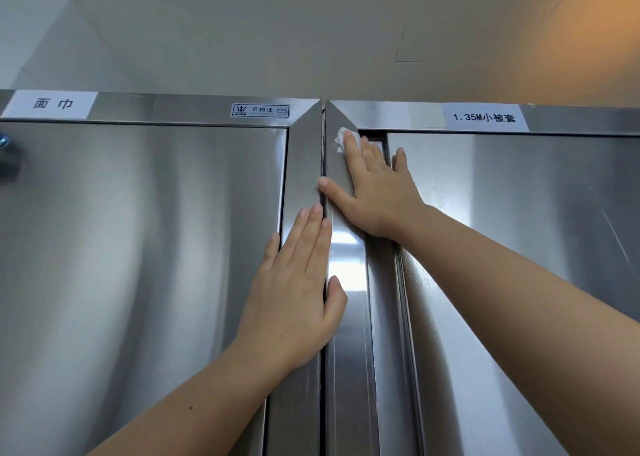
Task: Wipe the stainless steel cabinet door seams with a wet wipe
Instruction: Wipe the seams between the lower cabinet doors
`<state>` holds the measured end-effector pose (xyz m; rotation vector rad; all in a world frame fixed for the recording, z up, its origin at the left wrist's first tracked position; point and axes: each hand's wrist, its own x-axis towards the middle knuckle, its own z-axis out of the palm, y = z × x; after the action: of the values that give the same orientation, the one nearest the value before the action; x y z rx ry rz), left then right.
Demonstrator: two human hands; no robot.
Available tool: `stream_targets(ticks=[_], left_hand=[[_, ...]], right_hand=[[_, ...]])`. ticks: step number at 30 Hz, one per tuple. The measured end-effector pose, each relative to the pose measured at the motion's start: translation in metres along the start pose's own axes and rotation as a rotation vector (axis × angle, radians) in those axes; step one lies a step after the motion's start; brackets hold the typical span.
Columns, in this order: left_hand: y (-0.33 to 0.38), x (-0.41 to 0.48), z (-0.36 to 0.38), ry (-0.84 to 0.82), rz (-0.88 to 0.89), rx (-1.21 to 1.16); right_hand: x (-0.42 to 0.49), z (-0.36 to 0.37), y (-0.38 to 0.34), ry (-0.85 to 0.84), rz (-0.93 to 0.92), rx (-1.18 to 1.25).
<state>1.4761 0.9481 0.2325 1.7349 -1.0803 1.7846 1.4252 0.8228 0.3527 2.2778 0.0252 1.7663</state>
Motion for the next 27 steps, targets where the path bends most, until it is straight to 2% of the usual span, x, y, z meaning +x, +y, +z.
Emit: stream_targets(ticks=[5, 9, 18, 23, 27], left_hand=[[0.001, 0.0, -0.001, 0.003, 0.001, 0.018], [-0.001, -0.002, 0.0, 0.002, -0.002, 0.034], [-0.003, -0.004, 0.0, -0.006, 0.013, 0.069], [-0.007, -0.017, -0.002, -0.028, 0.03, 0.085], [-0.009, -0.024, -0.004, -0.032, 0.051, 0.116]], right_hand=[[-0.006, 0.004, -0.007, 0.018, 0.036, 0.038], [-0.028, 0.011, -0.009, 0.042, 0.015, -0.026], [-0.007, 0.005, -0.015, 0.038, 0.087, 0.013], [-0.056, 0.022, -0.019, 0.076, 0.04, 0.041], [-0.049, 0.017, -0.016, 0.041, 0.036, 0.002]])
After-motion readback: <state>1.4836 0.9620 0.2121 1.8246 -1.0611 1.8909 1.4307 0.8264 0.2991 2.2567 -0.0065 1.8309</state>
